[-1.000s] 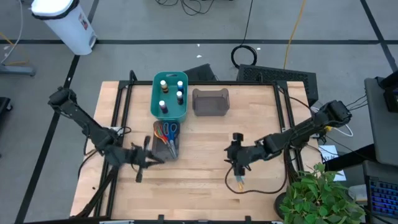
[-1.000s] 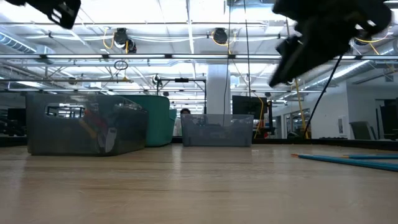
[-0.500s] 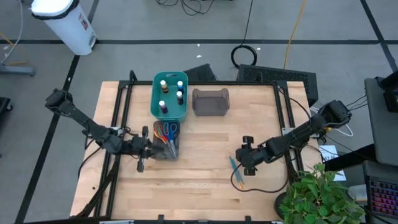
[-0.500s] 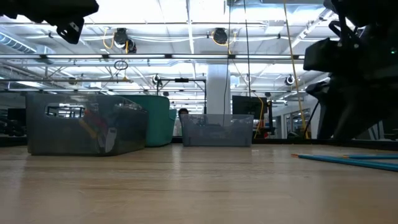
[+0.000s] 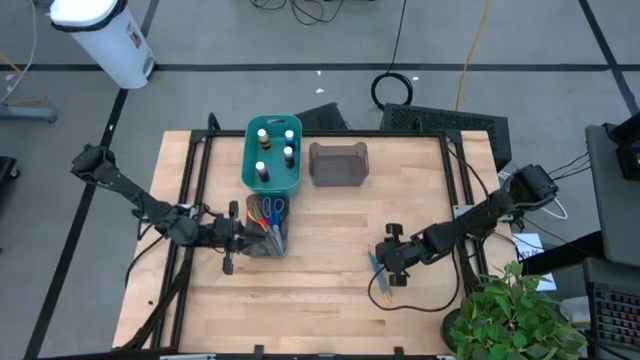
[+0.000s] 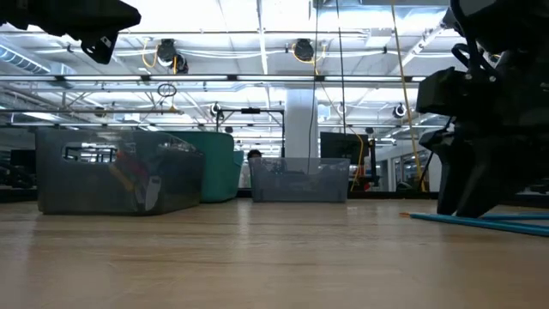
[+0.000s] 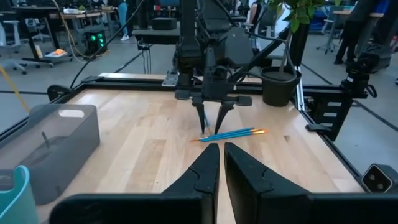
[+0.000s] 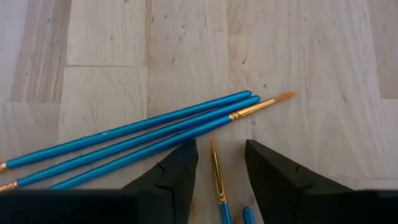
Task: Pick & Place Paint Supplies
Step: Put the blue paintbrush into the top black bin
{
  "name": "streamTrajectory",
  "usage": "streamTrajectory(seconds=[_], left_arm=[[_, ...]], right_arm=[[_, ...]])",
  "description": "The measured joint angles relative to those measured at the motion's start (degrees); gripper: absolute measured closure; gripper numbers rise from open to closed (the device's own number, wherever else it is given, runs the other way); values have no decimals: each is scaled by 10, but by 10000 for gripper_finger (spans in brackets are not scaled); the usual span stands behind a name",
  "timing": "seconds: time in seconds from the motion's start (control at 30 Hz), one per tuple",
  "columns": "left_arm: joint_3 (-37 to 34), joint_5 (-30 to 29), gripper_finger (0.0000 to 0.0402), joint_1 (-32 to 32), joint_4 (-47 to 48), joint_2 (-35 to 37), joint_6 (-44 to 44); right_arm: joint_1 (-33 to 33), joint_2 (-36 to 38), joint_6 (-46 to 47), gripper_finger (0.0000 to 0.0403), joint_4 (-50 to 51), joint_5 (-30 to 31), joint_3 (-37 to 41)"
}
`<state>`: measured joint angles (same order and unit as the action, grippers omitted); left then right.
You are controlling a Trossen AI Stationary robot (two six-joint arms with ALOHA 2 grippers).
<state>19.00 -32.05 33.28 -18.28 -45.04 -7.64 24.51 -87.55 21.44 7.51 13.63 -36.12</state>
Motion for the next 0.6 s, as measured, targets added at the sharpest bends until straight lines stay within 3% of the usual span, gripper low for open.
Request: streamTrajectory(seconds=[0.17, 0.47, 0.6], left_arm=[[0, 0, 369, 0, 6, 0, 0], [0, 0, 369, 0, 6, 0, 3], [0, 0, 369, 0, 6, 0, 2]], right_arm=[[-8, -1, 0, 296, 2, -3, 1], [-13, -2, -3, 395, 5, -1, 1], [-13, -3, -3, 398, 6, 7, 1]])
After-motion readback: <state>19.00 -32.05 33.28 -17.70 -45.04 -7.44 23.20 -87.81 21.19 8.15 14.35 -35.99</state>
